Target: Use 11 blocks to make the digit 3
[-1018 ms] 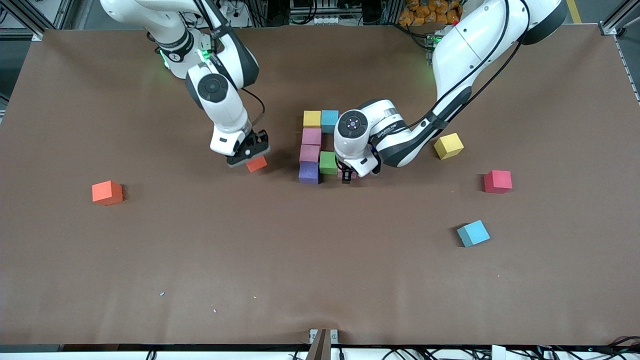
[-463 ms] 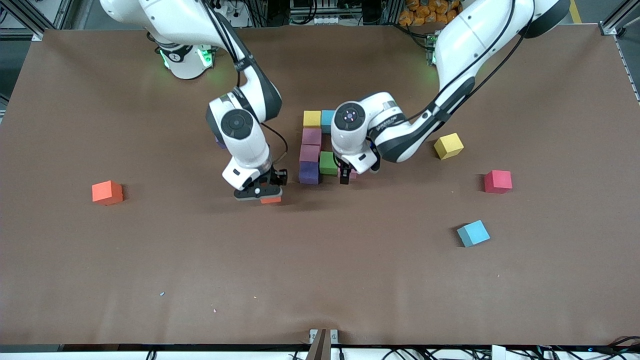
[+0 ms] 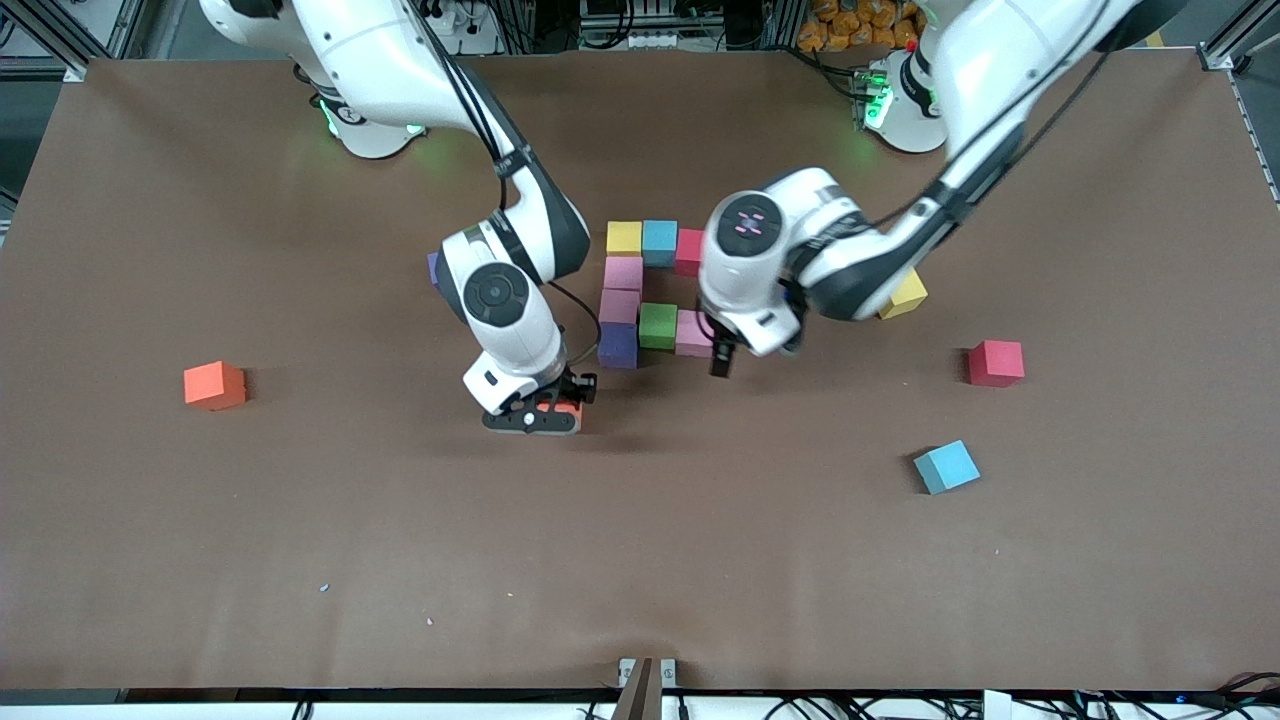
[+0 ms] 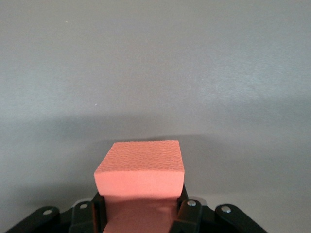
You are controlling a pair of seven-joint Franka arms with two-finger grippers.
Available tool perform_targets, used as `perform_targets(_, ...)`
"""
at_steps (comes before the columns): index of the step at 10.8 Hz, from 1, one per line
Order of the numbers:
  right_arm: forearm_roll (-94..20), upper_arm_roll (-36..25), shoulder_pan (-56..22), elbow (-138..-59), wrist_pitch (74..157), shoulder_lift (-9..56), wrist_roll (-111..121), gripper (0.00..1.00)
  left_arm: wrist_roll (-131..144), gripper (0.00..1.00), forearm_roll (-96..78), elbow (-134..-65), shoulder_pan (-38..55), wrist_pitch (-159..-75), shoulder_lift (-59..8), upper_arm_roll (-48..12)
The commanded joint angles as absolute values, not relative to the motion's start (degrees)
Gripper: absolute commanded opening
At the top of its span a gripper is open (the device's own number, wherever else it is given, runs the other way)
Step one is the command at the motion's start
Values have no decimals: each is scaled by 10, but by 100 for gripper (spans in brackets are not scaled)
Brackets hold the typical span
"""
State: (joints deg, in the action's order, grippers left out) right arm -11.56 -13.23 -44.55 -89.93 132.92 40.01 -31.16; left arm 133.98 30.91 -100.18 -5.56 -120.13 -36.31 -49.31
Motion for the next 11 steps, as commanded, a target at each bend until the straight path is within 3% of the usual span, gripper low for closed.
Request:
perform_targets(1,-124,-133,-451,-832,1314,449,-361,0,1267,100,315,-1004,-109,-1186,-334,-505)
perform_targets(4,-126,-131,-459,-825,1316,464,-369,0,1147,100,315,-959,-183,-1126,-334,-532)
perform_targets(7,-128,-126,-464,-825,1317,472,-406,0,1067,100,316,-916,-279,-1083,-334,-595)
perform_targets(11,-170,-108,-466,-825,1313,472,-416,0,957,100,316,-852,-315,-1019,-320,-600)
